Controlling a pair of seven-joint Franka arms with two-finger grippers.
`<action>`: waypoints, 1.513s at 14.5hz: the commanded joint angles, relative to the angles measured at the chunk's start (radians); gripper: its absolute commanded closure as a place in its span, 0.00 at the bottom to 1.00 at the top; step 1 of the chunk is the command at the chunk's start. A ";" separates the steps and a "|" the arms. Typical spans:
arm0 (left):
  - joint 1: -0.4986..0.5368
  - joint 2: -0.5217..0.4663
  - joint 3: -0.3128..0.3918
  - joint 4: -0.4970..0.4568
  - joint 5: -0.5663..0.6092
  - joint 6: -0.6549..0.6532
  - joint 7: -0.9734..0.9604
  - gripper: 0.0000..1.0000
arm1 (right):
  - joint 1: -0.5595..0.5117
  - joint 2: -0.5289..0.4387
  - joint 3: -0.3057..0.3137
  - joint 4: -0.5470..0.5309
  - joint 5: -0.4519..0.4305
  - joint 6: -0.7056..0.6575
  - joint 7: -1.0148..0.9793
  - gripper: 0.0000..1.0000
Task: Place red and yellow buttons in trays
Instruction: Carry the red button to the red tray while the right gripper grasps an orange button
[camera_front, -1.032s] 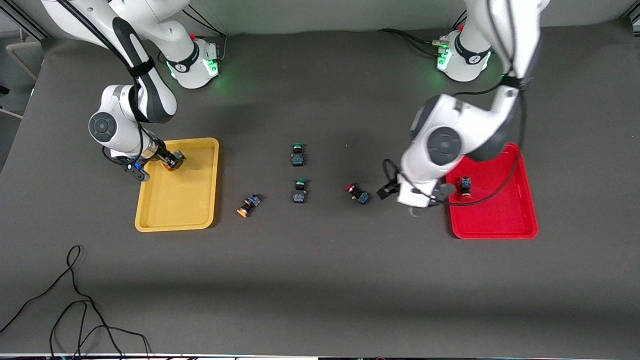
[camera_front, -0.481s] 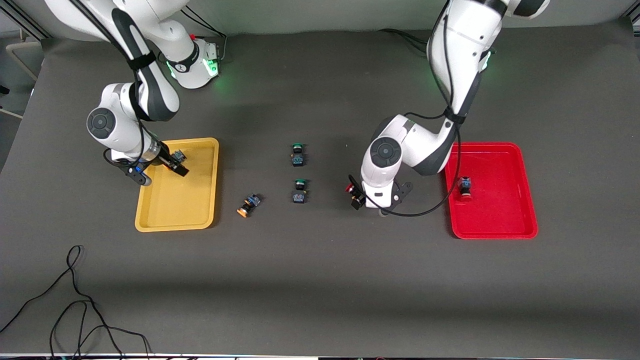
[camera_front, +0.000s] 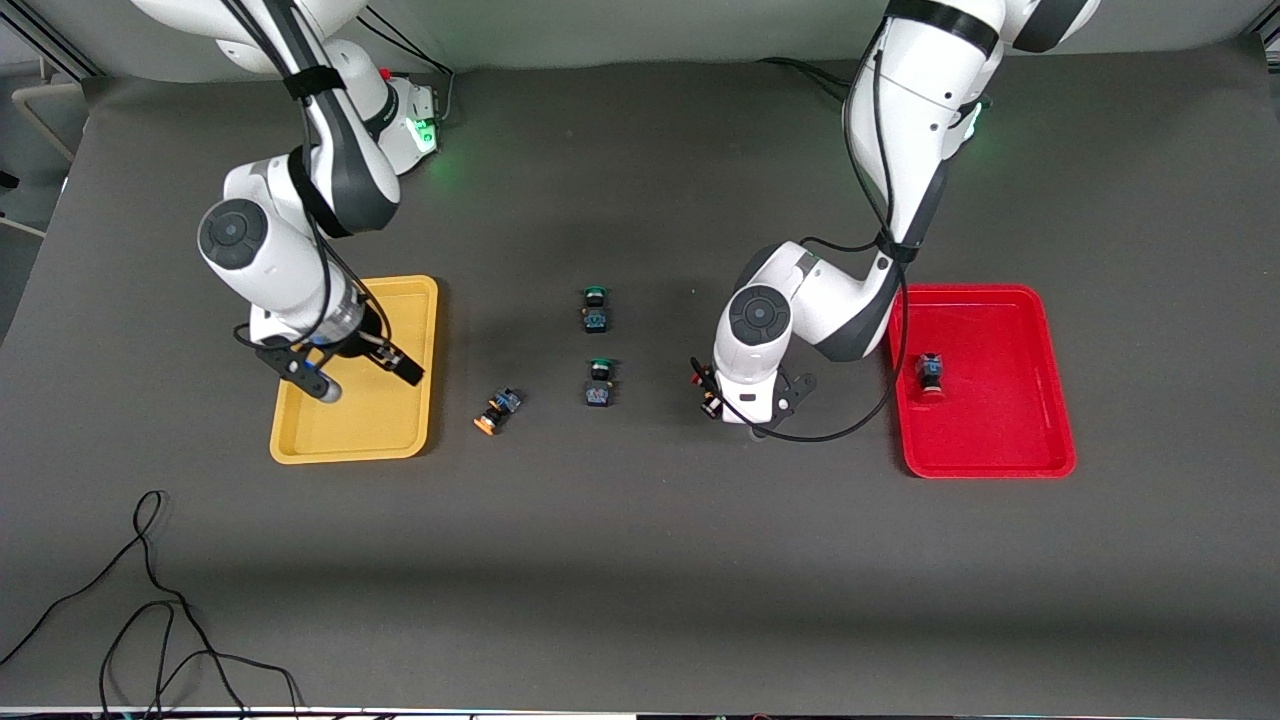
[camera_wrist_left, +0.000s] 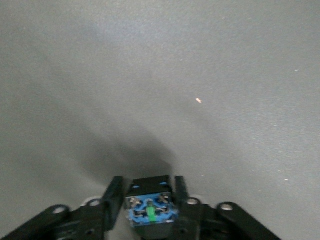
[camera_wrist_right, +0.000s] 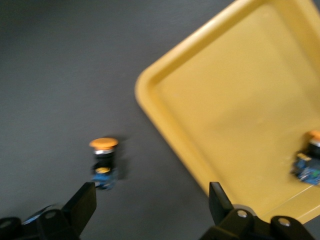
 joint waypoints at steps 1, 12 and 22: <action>-0.021 0.003 0.017 0.042 0.016 -0.036 -0.028 0.97 | 0.039 0.202 -0.002 0.180 0.086 -0.059 0.012 0.00; 0.311 -0.167 0.011 0.146 -0.097 -0.620 0.744 1.00 | 0.044 0.456 0.087 0.228 0.285 0.114 -0.003 0.00; 0.695 -0.202 0.017 -0.203 0.119 -0.258 1.419 1.00 | 0.037 0.465 0.097 0.222 0.287 0.126 0.004 0.93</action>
